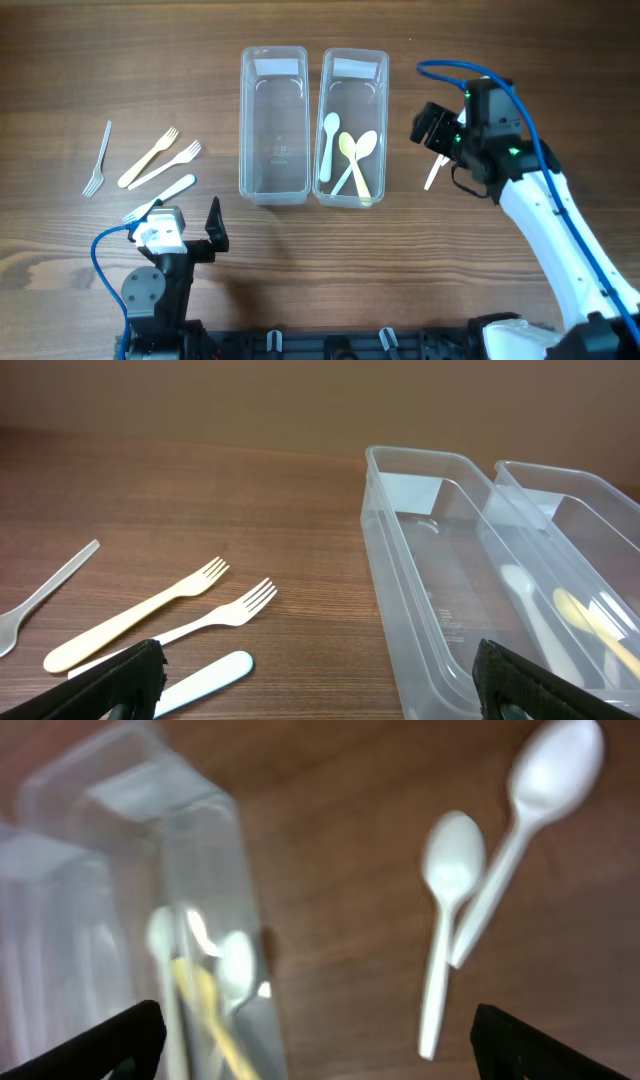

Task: Pack container
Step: 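Move the right gripper to the last white spoon and grasp it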

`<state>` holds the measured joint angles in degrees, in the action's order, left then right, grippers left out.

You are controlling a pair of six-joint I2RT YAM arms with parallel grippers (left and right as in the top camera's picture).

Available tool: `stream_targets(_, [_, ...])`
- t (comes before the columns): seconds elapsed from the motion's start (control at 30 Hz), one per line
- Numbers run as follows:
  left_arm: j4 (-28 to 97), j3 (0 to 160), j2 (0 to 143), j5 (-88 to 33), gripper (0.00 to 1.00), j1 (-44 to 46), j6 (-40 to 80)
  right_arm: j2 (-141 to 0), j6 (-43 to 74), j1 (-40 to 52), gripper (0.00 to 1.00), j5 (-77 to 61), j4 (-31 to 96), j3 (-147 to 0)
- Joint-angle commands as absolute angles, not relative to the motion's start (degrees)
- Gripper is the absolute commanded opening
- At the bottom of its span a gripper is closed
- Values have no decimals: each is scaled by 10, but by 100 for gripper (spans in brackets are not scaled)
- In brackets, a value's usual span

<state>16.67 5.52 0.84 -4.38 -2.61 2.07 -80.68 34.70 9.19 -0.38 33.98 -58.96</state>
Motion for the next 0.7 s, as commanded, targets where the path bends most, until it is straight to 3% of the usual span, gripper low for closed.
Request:
stream_targets(0.0, [165, 51, 4, -49, 100, -23, 20, -859, 462, 92, 94, 73, 357, -587])
stream_targets(0.43, [165, 51, 4, -49, 100, -23, 20, -1074, 484, 92, 83, 43, 312, -587])
stream_targets(0.5, [165, 51, 4, -49, 100, -23, 20, -1087, 486, 92, 70, 33, 306, -587])
stream_targets(0.6, [165, 51, 4, -49, 100, -23, 20, -1097, 496, 92, 37, 25, 303, -587])
stream_targets(0.63, [165, 51, 4, -49, 100, -23, 20, -1097, 496, 93, 20, 25, 303, -588])
stream_targets(0.67, [165, 51, 4, -49, 100, -23, 20, -1096, 495, 93, 8, 25, 305, -588])
